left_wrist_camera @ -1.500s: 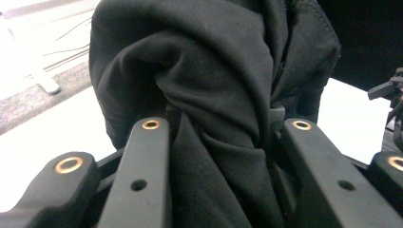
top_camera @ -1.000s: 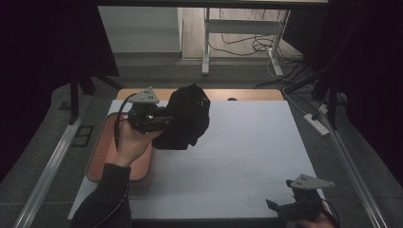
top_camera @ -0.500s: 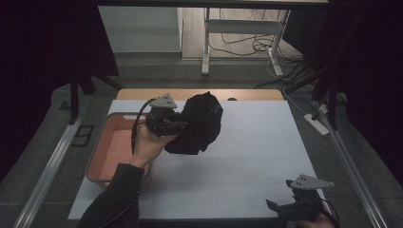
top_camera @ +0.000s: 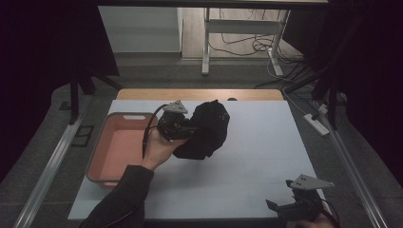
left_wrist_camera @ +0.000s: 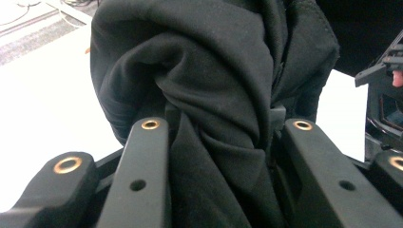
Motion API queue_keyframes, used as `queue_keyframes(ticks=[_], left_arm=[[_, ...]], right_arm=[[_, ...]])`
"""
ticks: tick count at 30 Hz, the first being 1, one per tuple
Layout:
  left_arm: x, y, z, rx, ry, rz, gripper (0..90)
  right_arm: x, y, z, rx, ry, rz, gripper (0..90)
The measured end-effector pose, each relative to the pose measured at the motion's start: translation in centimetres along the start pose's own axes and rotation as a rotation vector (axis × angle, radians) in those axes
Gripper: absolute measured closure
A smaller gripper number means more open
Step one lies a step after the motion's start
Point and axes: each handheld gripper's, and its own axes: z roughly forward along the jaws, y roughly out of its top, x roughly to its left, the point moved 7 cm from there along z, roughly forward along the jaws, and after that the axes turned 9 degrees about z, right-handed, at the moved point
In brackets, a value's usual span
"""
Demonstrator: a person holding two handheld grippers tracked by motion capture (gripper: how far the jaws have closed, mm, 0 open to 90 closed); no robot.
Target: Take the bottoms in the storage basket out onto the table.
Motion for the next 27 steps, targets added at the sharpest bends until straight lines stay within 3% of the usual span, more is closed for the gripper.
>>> queue_keyframes(ticks=[27], left_arm=[[-0.4,-3.4,5.4,0.146,-0.046,-0.050,66.5]], right_arm=[[0.0,0.0,-0.1,-0.003,0.004,-0.003,0.0]])
